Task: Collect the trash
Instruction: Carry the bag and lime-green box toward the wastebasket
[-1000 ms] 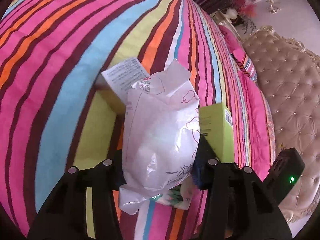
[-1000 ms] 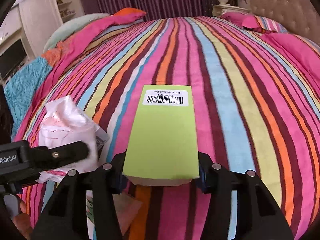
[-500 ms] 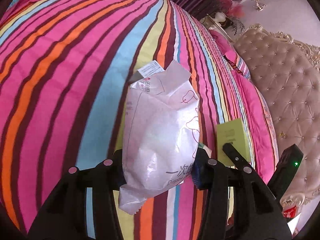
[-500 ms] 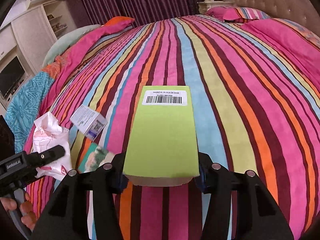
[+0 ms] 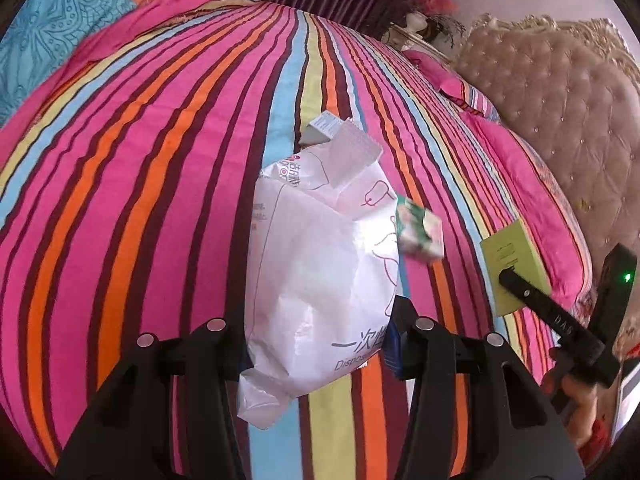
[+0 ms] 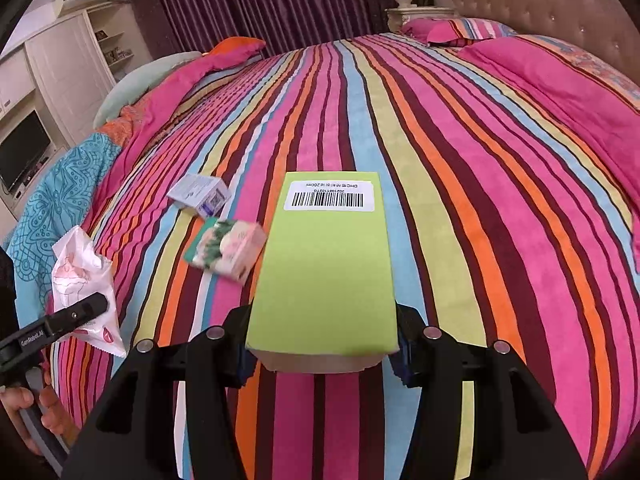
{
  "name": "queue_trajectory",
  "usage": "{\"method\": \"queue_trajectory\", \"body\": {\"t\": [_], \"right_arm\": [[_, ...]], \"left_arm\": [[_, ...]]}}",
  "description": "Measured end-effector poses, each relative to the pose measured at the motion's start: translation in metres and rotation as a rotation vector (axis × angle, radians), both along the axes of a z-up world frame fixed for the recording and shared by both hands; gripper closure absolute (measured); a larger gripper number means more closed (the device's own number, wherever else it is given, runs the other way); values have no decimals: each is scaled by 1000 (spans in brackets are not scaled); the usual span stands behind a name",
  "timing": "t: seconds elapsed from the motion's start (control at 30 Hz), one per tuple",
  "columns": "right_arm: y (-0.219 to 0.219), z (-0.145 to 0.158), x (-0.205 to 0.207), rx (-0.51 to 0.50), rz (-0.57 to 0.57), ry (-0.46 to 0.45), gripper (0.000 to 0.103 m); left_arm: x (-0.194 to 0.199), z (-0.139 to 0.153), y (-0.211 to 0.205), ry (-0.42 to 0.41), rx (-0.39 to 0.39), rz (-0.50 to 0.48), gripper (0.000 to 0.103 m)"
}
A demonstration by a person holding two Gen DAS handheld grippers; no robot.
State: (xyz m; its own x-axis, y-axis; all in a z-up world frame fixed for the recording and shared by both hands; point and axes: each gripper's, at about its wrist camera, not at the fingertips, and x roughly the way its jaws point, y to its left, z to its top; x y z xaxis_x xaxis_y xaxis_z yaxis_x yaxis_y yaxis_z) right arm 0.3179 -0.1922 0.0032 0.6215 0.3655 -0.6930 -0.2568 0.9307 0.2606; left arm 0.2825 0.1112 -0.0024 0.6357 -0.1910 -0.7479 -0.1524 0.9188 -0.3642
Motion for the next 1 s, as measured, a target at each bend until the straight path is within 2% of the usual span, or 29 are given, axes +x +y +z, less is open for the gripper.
{"method": "queue_trajectory", "body": {"t": [0.1, 0.27, 0.73, 1.0], "right_arm": [[0, -1, -14, -12, -5, 4, 54], [-3, 2, -40, -1, -19, 13, 54], [-3, 16, -121, -54, 1, -13, 54], [1, 5, -169, -66, 51, 27, 54]], "left_arm": [[-16, 0, -7, -1, 31, -15, 56], [-40, 4, -13, -10, 48, -36, 56], [-116, 12, -30, -21, 86, -76, 56], [-166, 7, -39, -4, 107, -111, 56]]}}
